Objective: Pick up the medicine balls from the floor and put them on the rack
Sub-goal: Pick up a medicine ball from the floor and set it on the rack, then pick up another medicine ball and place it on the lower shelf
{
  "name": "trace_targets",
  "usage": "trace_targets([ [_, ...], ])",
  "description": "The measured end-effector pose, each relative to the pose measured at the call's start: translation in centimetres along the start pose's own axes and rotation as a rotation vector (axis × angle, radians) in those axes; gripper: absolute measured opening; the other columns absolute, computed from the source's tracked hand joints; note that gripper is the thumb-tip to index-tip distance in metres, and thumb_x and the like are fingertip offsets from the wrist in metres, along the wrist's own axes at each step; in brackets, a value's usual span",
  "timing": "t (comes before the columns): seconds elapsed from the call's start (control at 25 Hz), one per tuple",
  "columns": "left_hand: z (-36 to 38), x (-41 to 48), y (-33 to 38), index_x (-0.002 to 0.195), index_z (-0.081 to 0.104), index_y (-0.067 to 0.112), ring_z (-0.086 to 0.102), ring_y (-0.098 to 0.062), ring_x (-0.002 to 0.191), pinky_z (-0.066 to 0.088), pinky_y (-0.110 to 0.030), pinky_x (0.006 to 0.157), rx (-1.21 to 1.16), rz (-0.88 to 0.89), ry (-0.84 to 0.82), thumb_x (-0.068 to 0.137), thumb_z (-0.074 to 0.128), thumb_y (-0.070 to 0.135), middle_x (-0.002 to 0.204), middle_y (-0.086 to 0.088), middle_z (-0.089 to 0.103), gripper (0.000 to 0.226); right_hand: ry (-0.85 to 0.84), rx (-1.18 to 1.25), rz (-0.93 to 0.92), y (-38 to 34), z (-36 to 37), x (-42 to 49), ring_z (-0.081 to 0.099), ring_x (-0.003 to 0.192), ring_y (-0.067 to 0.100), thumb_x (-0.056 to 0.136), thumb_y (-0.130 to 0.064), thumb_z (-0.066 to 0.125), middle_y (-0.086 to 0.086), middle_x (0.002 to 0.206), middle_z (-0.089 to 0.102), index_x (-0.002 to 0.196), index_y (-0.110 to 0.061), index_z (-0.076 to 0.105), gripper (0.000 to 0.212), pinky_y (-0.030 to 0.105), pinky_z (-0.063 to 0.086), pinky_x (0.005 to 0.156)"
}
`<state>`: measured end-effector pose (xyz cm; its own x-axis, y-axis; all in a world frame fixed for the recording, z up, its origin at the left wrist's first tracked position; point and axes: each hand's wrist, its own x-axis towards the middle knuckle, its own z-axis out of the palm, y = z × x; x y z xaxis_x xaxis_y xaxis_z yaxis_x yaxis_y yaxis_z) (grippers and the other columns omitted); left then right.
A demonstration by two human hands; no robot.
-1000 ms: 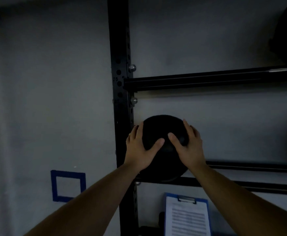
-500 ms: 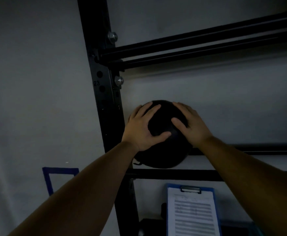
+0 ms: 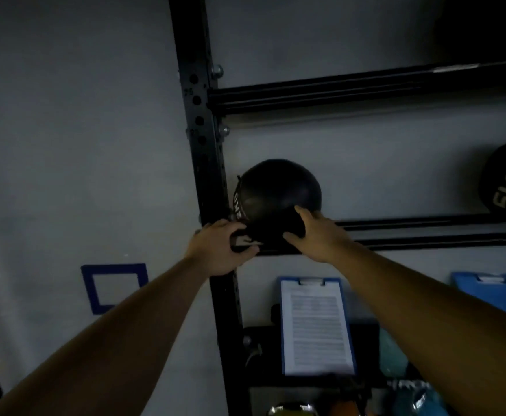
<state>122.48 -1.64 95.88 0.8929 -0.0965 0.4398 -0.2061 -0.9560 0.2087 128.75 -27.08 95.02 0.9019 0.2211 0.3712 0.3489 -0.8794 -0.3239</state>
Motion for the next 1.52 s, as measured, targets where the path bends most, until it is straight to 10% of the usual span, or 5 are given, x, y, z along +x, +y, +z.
trace_targets([
  [0.24, -7.8, -12.8, -9.9, 0.136, 0.064, 0.032, 0.063, -0.023, 0.123, 0.047, -0.043, 0.11, 0.078, -0.003, -0.076, 0.085, 0.059, 0.085, 0.136, 0.005, 0.068, 0.074, 0.059, -0.174, 0.114, -5.9, -1.7, -11.6, 0.063, 0.105, 0.029, 0.083, -0.082, 0.046, 0.006, 0.125, 0.069, 0.121, -0.029, 0.064, 0.067, 0.037, 0.05, 0.08],
  [0.44, -8.8, -22.3, -14.0, 0.125, 0.068, 0.03, 0.067, -0.017, 0.094, 0.056, -0.043, 0.099, -0.06, -0.033, -0.156, 0.084, 0.063, 0.083, 0.119, 0.009, 0.076, 0.067, -0.088, -0.125, 0.193, -13.4, 2.3, -20.3, 0.06, 0.114, 0.029, 0.088, -0.077, 0.052, 0.005, 0.132, 0.065, 0.125, -0.029, 0.062, 0.061, 0.038, 0.047, 0.089],
  [0.72, -8.9, -34.1, -17.9, 0.125, 0.067, 0.032, 0.069, -0.02, 0.107, 0.054, -0.04, 0.091, -0.034, -0.117, -0.257, 0.083, 0.061, 0.086, 0.096, 0.019, 0.068, 0.069, -0.264, -0.11, 0.15, -23.5, 11.1, -29.7, 0.059, 0.114, 0.029, 0.092, -0.071, 0.052, 0.006, 0.128, 0.064, 0.123, -0.026, 0.062, 0.055, 0.038, 0.046, 0.086],
  [1.12, -8.2, -56.4, -21.0, 0.135, 0.062, 0.029, 0.068, -0.022, 0.115, 0.054, -0.037, 0.094, 0.101, -0.383, -0.423, 0.087, 0.059, 0.082, 0.127, 0.005, 0.072, 0.071, -0.504, -0.163, -0.071, -30.5, 22.9, -45.9, 0.057, 0.121, 0.037, 0.092, -0.072, 0.049, 0.012, 0.136, 0.058, 0.137, -0.024, 0.051, 0.066, 0.041, 0.042, 0.086],
  [1.52, -0.2, -63.6, -24.0, 0.143, 0.058, 0.03, 0.067, -0.024, 0.119, 0.054, -0.042, 0.101, 0.073, -0.324, -0.605, 0.087, 0.058, 0.083, 0.136, 0.003, 0.069, 0.077, -0.679, -0.187, 0.084, -30.4, 31.9, -55.8, 0.046, 0.13, 0.041, 0.092, -0.074, 0.042, 0.012, 0.148, 0.048, 0.15, -0.027, 0.04, 0.075, 0.052, 0.04, 0.102],
])
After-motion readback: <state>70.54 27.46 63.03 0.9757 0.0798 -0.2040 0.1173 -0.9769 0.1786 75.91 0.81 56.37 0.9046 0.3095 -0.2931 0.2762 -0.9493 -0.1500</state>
